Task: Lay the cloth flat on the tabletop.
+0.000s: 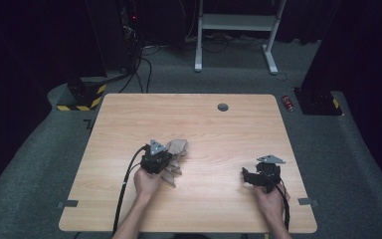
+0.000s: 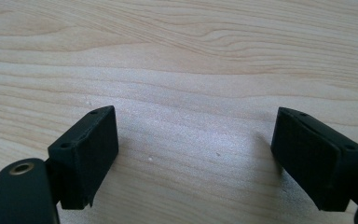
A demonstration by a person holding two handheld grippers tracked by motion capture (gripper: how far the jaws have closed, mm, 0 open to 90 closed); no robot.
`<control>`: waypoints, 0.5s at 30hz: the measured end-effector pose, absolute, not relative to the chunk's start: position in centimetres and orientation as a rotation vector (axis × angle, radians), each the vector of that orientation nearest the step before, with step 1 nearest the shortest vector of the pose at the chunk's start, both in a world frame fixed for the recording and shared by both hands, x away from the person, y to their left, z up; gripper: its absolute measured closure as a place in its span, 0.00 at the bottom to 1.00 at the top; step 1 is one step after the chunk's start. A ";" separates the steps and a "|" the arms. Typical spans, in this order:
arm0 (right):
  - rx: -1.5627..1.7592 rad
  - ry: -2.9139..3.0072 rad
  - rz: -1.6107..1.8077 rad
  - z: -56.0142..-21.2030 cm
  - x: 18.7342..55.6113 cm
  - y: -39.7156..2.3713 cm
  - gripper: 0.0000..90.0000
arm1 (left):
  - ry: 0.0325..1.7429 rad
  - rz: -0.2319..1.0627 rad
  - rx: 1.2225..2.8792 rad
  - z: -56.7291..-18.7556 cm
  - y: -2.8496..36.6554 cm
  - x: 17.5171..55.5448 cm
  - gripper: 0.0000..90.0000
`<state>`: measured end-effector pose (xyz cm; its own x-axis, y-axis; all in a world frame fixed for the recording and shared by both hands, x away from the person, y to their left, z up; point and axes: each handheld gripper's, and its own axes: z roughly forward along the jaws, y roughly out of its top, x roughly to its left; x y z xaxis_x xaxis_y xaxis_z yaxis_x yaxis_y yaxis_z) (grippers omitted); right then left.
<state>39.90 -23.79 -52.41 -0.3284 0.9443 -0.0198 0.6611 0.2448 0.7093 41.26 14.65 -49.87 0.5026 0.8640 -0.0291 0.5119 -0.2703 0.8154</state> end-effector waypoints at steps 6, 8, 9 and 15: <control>1.462 2.078 0.848 -52.4 39.9 -23.8 0.16 | 1.079 0.503 1.931 -48.9 12.9 41.3 0.90; 1.461 2.078 0.848 -52.4 39.9 -23.8 0.16 | 1.069 0.491 1.933 -48.8 12.4 41.4 0.90; 1.461 2.078 0.848 -52.4 39.9 -23.8 0.16 | 1.065 0.483 1.930 -48.7 12.1 41.4 0.90; 1.463 2.079 0.849 -52.4 39.9 -23.8 0.16 | 1.026 0.437 1.918 -48.3 10.5 41.6 0.90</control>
<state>39.87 -23.81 -52.41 -0.3307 0.9436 -0.0178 0.6613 0.2452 0.7089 41.57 10.52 -48.30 0.5950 0.7980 -0.0957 0.4838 -0.2605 0.8355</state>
